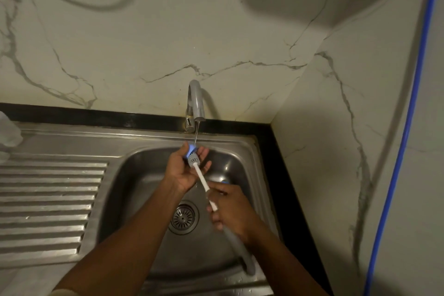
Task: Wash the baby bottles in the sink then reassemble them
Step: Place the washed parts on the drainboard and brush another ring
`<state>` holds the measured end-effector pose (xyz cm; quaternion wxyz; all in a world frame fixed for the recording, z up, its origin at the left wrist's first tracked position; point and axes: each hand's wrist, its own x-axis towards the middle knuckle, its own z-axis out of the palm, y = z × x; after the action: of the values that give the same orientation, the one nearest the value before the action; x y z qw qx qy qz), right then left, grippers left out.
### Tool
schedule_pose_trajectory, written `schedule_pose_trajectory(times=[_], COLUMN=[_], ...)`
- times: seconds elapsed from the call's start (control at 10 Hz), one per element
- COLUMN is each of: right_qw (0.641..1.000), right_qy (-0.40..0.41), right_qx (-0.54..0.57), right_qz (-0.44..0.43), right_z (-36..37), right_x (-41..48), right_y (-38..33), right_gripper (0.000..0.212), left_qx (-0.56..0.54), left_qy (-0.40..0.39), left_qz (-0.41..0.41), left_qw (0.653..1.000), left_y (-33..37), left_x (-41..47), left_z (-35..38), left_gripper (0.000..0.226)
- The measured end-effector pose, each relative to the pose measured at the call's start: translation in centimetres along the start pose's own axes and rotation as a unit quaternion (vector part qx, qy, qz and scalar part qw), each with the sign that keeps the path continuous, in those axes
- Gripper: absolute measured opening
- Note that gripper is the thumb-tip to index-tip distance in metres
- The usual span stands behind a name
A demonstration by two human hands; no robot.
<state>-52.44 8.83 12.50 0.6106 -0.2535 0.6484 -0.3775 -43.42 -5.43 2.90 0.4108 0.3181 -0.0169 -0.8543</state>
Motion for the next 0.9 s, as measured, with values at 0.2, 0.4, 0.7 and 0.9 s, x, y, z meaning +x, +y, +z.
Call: schedule_pose_trajectory(times=[0.2,0.4,0.7,0.9], right_qw=[0.987,0.801,0.985,0.976], right_qy=[0.005,0.131,0.105,0.132], right_qx=[-0.157,-0.540,-0.082,-0.108], right_qz=[-0.039,-0.224,-0.110,-0.137], right_z=[-1.9,-2.0,0.8,1.2], right_x=[-0.3,-0.5,-3.0,0.1], right_y=[0.5,3.0,5.2,1.8], right_gripper=[0.037,0.049,0.032,0.032], left_qx=[0.014,0.188,0.016,0.048], left_qy=[0.006,0.103,0.058,0.016], left_qz=[0.014,0.104,0.081,0.066], left_qw=[1.000,0.971,0.995,0.997], left_y=[1.0,1.2,0.1,-1.8], left_x=[-0.7,-0.6,-0.5,-1.0], left_z=[-0.9,-0.3,-1.4,-0.2], left_gripper=[0.047,0.040,0.022,0.029])
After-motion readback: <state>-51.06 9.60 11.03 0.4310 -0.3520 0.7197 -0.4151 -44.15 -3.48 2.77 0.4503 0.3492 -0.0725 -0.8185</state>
